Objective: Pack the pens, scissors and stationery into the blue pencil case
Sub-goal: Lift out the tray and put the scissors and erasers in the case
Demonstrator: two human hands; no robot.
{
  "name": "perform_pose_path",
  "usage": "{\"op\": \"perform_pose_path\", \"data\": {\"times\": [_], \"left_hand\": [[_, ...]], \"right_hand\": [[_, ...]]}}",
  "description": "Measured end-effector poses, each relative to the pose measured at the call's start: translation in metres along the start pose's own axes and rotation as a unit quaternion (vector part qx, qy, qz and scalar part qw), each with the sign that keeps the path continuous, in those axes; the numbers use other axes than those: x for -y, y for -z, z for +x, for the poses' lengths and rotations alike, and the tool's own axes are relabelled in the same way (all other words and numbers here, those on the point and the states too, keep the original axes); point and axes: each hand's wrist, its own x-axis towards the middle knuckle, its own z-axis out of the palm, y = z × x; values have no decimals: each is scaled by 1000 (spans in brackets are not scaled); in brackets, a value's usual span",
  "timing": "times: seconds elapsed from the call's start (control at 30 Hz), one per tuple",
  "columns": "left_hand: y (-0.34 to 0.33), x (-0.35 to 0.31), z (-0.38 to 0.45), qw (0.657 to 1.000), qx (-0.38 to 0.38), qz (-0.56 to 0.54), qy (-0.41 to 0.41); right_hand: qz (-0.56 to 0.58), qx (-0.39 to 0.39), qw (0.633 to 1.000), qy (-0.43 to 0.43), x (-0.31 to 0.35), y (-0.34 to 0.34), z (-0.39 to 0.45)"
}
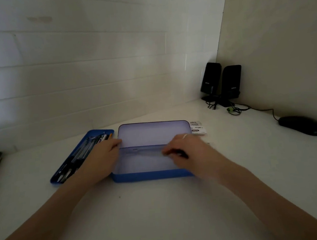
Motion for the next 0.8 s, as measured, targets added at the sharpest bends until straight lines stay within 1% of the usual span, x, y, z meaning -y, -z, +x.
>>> {"op": "perform_pose_path", "data": {"times": [0.07, 0.17, 0.23, 0.37, 0.43, 0.53, 0.63, 0.67, 0.73, 0.8], "left_hand": [[0, 3, 3, 1000, -8, -5, 1], [1, 3, 2, 1000, -2, -7, 6], [2, 2, 1, 1000, 1, 10, -1], [2, 0, -1, 999, -14, 14, -31], [3, 1, -1, 999, -17, 22, -32], [7, 1, -2, 997, -2, 64, -36], [8, -1, -4, 995, 5, 96, -36], [7, 0, -3, 994, -1, 101, -38], [5, 3, -3, 994, -13, 104, -41], [4, 4, -4, 993, -12, 109, -43]], "right_hand": [[-8, 60, 998, -3, 16, -11, 1], [29, 70, 997, -34, 26, -14, 7], [40, 83, 995, -43, 30, -15, 14], [-5, 108, 994, -33, 33, -25, 37], [-3, 96, 995, -30, 30, -32, 43], [16, 82, 996, -37, 23, -35, 43], [16, 84, 996, -29, 11, -35, 36], [34, 81, 996, -18, 8, -35, 33], [121, 49, 991, -10, 9, -31, 29], [214, -39, 975, -51, 9, -15, 29]]}}
